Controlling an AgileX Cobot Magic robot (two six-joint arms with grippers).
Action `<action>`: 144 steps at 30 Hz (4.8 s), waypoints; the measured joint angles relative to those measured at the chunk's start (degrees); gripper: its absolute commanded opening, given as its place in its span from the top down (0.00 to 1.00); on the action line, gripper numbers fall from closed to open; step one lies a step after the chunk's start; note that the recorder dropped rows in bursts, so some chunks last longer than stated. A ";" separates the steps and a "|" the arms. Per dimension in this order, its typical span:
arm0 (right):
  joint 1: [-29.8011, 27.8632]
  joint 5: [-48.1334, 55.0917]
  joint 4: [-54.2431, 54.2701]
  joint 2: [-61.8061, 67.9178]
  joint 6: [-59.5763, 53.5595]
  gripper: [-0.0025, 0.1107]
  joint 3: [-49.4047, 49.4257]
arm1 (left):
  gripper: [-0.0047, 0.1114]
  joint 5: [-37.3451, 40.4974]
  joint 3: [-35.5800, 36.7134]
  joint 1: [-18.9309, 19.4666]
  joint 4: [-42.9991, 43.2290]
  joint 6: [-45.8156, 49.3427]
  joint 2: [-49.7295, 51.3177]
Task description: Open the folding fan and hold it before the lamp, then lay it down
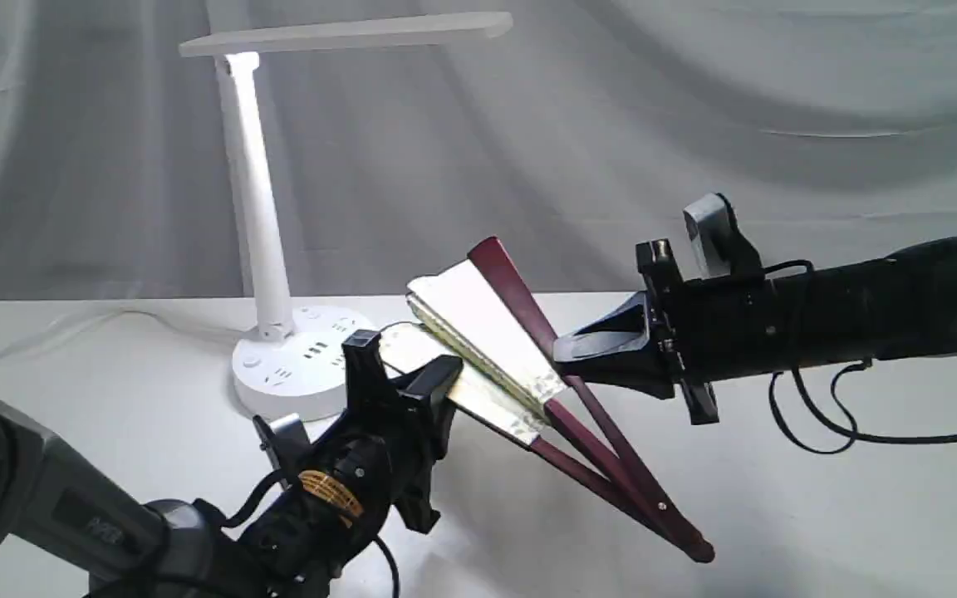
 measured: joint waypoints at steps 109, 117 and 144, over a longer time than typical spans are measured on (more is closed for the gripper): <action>-7.95 1.49 4.17 -0.27 0.05 0.98 0.00 | 0.96 2.64 -0.28 -3.59 7.46 5.47 -7.31; -13.20 2.43 2.81 -0.31 1.69 0.98 0.73 | 0.96 2.84 -0.24 -5.55 2.47 6.08 -7.31; -31.09 2.87 8.39 -0.41 -1.17 0.98 13.53 | 0.96 5.43 -2.38 -12.38 -13.13 13.82 -7.31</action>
